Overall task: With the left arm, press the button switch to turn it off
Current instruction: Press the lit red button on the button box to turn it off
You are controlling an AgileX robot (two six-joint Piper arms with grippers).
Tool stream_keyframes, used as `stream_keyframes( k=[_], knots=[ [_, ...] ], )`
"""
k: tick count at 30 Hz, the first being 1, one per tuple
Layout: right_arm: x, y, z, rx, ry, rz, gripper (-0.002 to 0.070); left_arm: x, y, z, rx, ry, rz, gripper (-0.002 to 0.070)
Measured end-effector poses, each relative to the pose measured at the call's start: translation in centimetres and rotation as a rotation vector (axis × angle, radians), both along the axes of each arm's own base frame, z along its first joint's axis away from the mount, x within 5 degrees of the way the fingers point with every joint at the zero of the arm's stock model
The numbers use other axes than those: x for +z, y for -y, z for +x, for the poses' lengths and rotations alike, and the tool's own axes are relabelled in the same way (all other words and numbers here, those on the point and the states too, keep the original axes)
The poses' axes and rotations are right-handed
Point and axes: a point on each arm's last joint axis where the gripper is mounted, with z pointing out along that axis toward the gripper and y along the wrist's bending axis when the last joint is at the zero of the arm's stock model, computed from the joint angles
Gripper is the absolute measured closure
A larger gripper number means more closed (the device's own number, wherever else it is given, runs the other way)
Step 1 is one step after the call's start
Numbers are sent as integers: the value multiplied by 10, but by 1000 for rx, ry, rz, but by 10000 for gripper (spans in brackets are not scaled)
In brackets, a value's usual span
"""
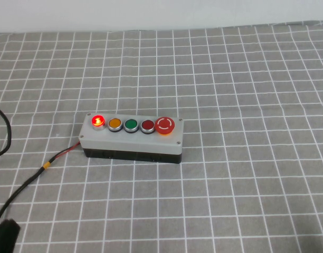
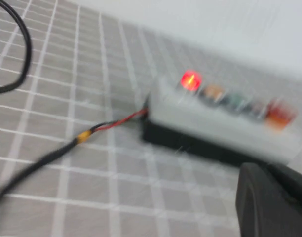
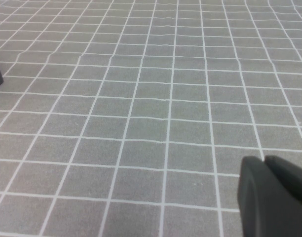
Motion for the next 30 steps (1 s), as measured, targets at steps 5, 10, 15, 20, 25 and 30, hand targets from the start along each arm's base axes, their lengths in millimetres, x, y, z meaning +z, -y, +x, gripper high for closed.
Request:
stream_keyframes(
  k=[5, 10, 15, 20, 25, 30],
  knots=[
    [0, 0, 0, 0, 0, 0, 694, 10, -1, 1, 30, 53, -193, 678],
    [0, 0, 0, 0, 0, 0, 694, 15, -2, 1, 41, 79, -253, 678],
    [0, 0, 0, 0, 0, 0, 694, 49, 5, 4, -13, -58, -209, 678],
    [0, 0, 0, 0, 0, 0, 694, 96, 13, 27, -54, -253, -31, 678],
    [0, 0, 0, 0, 0, 0, 694, 135, 23, 67, -114, -404, 163, 678],
    [0, 0, 0, 0, 0, 0, 694, 152, 38, 120, -191, -575, 288, 678]
  ],
)
